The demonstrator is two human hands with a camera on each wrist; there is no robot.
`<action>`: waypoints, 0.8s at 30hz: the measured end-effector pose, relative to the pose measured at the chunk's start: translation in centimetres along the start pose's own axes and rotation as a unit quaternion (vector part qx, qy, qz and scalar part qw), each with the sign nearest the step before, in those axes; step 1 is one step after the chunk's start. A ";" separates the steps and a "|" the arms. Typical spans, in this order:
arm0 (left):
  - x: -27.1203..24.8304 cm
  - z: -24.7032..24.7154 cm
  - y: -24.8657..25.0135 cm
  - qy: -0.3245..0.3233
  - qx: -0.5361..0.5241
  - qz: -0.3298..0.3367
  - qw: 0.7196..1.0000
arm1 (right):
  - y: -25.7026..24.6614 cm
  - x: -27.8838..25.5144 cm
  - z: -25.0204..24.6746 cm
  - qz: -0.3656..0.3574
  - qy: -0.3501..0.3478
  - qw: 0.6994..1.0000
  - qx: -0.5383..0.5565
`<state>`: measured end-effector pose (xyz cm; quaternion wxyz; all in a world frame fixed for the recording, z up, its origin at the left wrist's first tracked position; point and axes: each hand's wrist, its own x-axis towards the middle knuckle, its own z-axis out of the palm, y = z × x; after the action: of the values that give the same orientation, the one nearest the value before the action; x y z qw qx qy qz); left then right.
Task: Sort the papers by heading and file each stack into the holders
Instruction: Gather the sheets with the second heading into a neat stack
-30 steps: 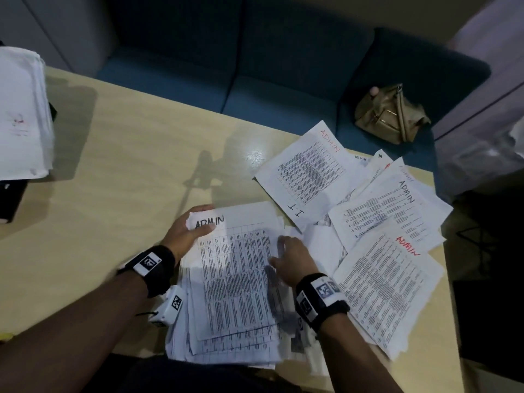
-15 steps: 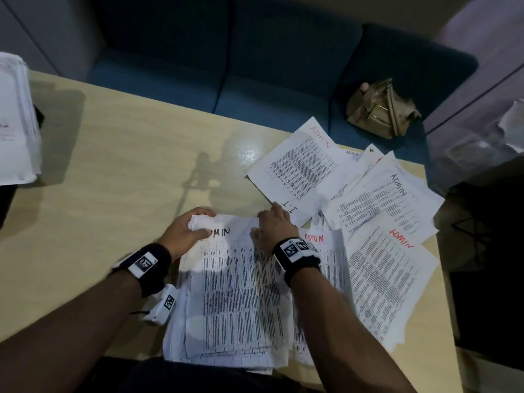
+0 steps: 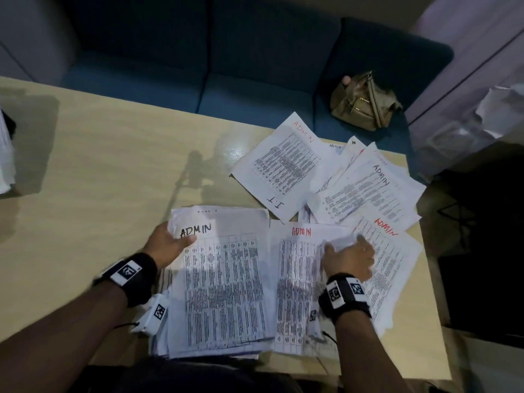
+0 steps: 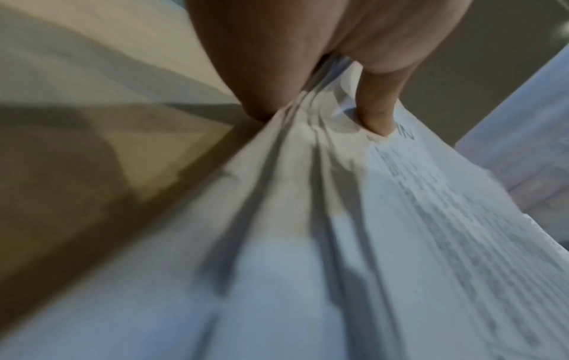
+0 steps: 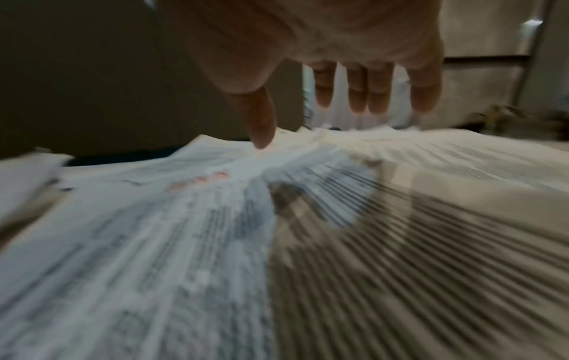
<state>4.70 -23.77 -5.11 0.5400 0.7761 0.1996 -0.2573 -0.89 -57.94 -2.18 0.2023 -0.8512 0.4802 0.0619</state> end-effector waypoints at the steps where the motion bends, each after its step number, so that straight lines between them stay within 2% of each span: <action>1: 0.2 0.0 0.2 0.004 0.004 0.000 1.000 | 1.2 0.4 -0.1 0.037 -0.028 0.999 0.008; 3: 0.8 0.2 0.5 0.012 0.013 -0.001 1.000 | 2.9 0.7 0.2 0.056 -0.067 0.994 0.063; 5: 1.1 0.7 1.1 0.019 0.021 0.003 1.000 | 3.8 0.7 0.4 0.037 -0.093 0.988 0.118; 7: 1.3 1.2 1.8 0.017 0.033 0.011 0.999 | 3.8 0.7 -0.9 -0.002 -0.121 0.988 0.095; 9: 1.6 1.5 2.3 0.009 0.049 0.017 0.999 | 4.3 2.1 -3.0 -0.022 -0.112 0.988 0.104; 11: 1.7 1.7 2.5 0.002 0.066 0.012 0.998 | 5.0 3.9 -5.6 -0.026 -0.066 0.991 0.116; 13: 1.9 1.6 2.4 -0.006 0.083 0.006 0.997 | 6.3 6.1 -7.2 -0.005 -0.017 0.992 0.123; 15: 1.9 1.6 2.2 -0.019 0.101 0.000 0.995 | 7.7 7.9 -7.8 0.022 0.003 0.991 0.132; 19: 2.0 1.2 2.2 -0.033 0.136 -0.005 0.990 | 11.3 10.9 -5.7 0.101 -0.009 0.992 0.071; 22: 2.0 1.0 2.3 -0.039 0.162 -0.008 0.986 | 11.0 9.7 -4.8 0.173 -0.008 0.985 0.025; 24: 1.6 1.2 2.6 -0.041 0.159 -0.009 0.986 | 10.7 8.8 -4.5 0.195 -0.015 0.979 0.053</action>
<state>7.27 -25.75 -4.47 0.4148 0.8391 0.1409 -0.3225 -5.63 -71.57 -3.73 0.2380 -0.7283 0.6366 0.0875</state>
